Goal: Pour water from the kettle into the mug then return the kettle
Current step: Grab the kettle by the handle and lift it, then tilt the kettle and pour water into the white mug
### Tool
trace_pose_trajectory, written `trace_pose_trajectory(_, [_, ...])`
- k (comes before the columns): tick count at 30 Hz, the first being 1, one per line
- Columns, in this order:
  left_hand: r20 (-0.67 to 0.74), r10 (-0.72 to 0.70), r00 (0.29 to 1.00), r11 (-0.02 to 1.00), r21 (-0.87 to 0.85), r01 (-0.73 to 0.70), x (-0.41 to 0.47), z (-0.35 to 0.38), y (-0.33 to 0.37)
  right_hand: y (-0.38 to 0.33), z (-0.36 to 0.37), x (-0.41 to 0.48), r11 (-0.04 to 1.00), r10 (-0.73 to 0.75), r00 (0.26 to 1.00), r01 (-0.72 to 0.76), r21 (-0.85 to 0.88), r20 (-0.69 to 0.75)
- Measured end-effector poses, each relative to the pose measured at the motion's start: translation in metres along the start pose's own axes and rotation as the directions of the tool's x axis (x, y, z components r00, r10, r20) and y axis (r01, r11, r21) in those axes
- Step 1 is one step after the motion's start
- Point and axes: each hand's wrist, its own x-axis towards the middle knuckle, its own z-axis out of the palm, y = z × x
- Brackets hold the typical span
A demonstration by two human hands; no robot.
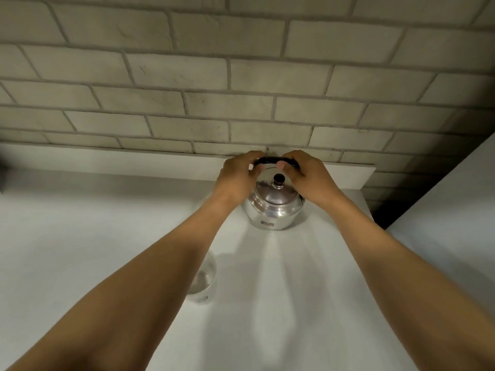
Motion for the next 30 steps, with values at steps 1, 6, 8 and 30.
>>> trace_pose_trajectory(1, [-0.05,0.052,0.997,0.998,0.046,-0.049,-0.011,-0.002,0.006,-0.005,-0.005,-0.006,1.0,0.0,1.0,0.0,0.015,-0.021])
trace_pose_trajectory(6, [-0.113,0.318,0.941,0.936,0.194,-0.293,-0.091,-0.005,0.027,-0.041,-0.026,-0.037,0.999,-0.019,0.991,0.015,-0.029,-0.135])
trace_pose_trajectory(8, [-0.059,0.292,0.955,0.94,0.201,-0.275,-0.119,-0.002,0.031,-0.053,-0.033,-0.054,0.999,-0.015,0.987,0.008,-0.043,-0.161])
trace_pose_trajectory(30, [0.031,0.093,0.995,0.99,-0.109,-0.09,-0.255,0.006,0.022,-0.118,-0.029,-0.183,0.995,-0.071,0.996,0.066,-0.081,-0.06])
